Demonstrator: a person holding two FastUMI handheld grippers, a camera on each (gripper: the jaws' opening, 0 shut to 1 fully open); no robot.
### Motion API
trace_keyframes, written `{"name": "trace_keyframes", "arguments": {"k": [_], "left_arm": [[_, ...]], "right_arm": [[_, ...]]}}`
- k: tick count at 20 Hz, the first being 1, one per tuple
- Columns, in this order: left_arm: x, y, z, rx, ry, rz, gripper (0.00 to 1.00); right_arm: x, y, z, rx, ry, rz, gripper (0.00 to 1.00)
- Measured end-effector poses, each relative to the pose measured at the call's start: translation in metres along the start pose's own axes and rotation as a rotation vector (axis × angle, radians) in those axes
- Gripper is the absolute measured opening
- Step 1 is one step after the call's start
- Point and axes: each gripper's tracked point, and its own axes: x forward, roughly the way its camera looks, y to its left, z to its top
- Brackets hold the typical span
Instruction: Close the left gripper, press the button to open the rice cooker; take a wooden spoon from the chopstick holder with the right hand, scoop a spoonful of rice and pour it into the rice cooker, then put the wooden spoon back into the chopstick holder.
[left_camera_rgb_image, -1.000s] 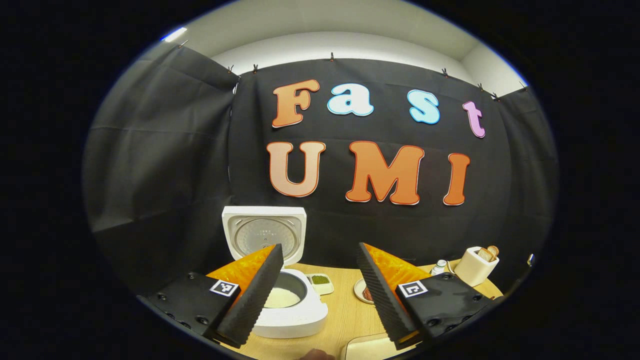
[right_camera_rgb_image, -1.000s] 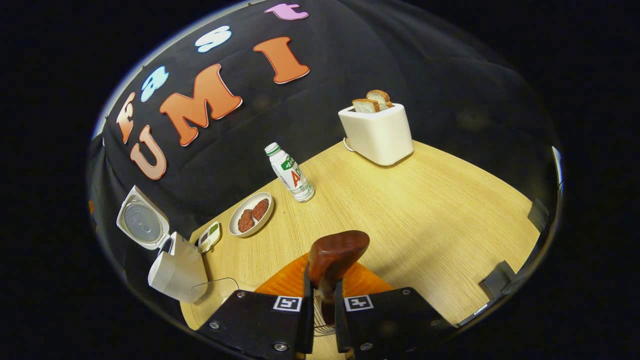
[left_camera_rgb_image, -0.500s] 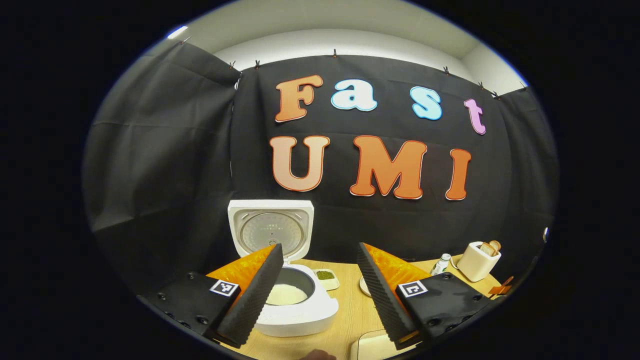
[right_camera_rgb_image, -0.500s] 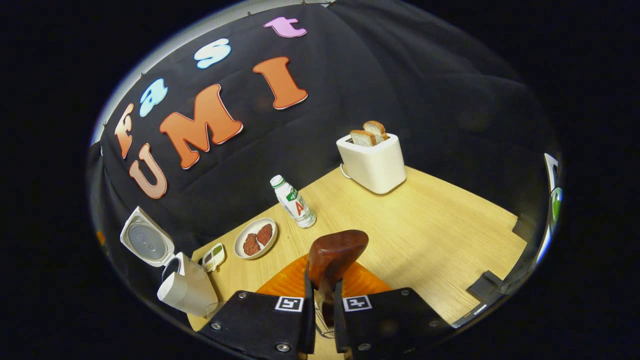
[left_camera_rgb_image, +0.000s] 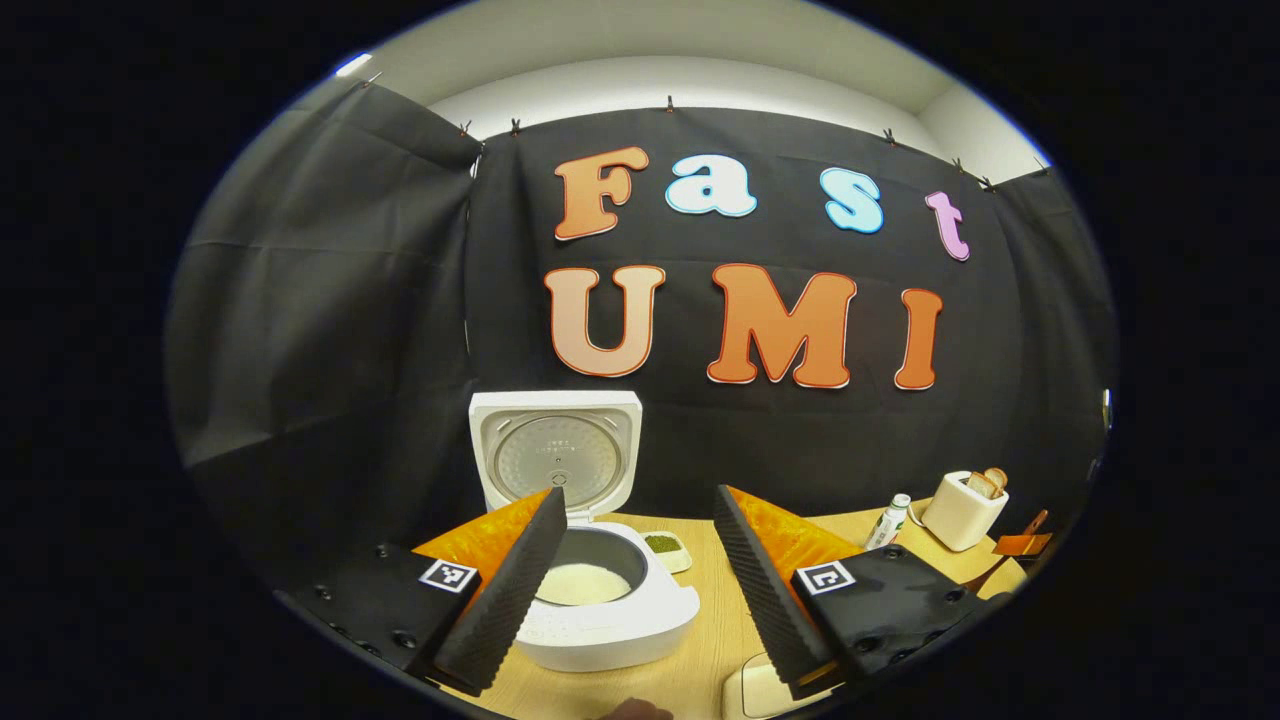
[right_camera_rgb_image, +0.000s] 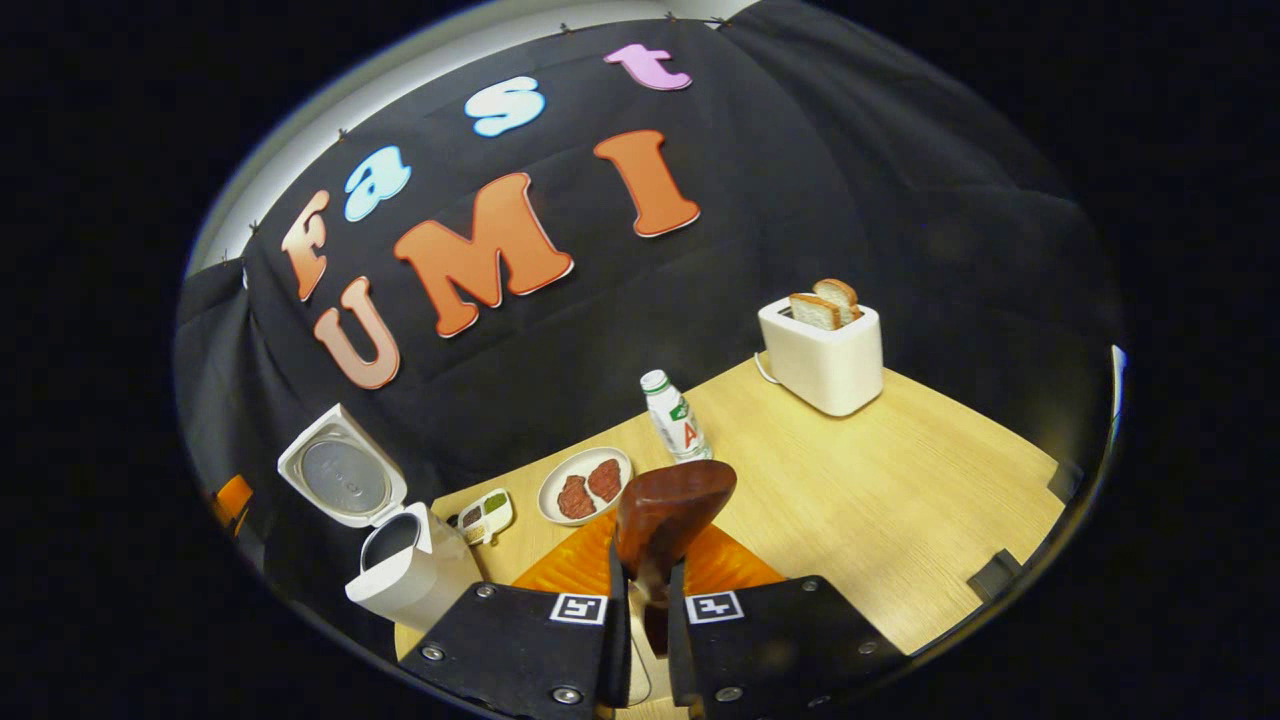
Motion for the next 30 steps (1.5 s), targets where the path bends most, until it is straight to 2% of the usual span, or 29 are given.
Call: {"name": "trace_keyframes", "arguments": {"k": [3, 4, 5, 6, 13, 20, 24, 29, 30], "left_arm": [[-0.004, 0.007, -0.008, -0.001, 0.021, -0.007, 1.00], [-0.005, 0.009, -0.013, -0.007, 0.035, -0.006, 1.00], [-0.007, 0.010, -0.018, -0.012, 0.046, -0.009, 1.00], [-0.009, 0.014, -0.020, -0.013, 0.052, -0.005, 1.00], [-0.014, 0.048, -0.030, -0.028, 0.070, 0.049, 1.00], [-0.021, 0.069, -0.044, -0.030, 0.102, 0.084, 1.00], [-0.020, 0.073, -0.051, -0.024, 0.126, 0.082, 1.00], [-0.012, 0.063, -0.057, -0.012, 0.155, 0.046, 1.00], [-0.011, 0.060, -0.058, -0.008, 0.160, 0.039, 1.00]], "right_arm": [[0.001, 0.032, -0.018, -0.066, 0.032, 0.068, 0.15], [0.002, 0.042, -0.023, -0.085, 0.038, 0.085, 0.10], [0.004, 0.050, -0.027, -0.107, 0.043, 0.099, 0.15], [0.007, 0.056, -0.031, -0.133, 0.043, 0.104, 0.15], [0.036, 0.071, -0.075, -0.353, 0.056, 0.081, 0.15], [0.054, 0.075, -0.103, -0.593, -0.037, -0.005, 0.15], [0.060, 0.067, -0.129, -0.629, -0.021, -0.028, 0.15], [0.061, 0.076, -0.137, -0.696, -0.083, 0.011, 0.15], [0.061, 0.079, -0.145, -0.694, -0.066, 0.018, 0.15]]}}
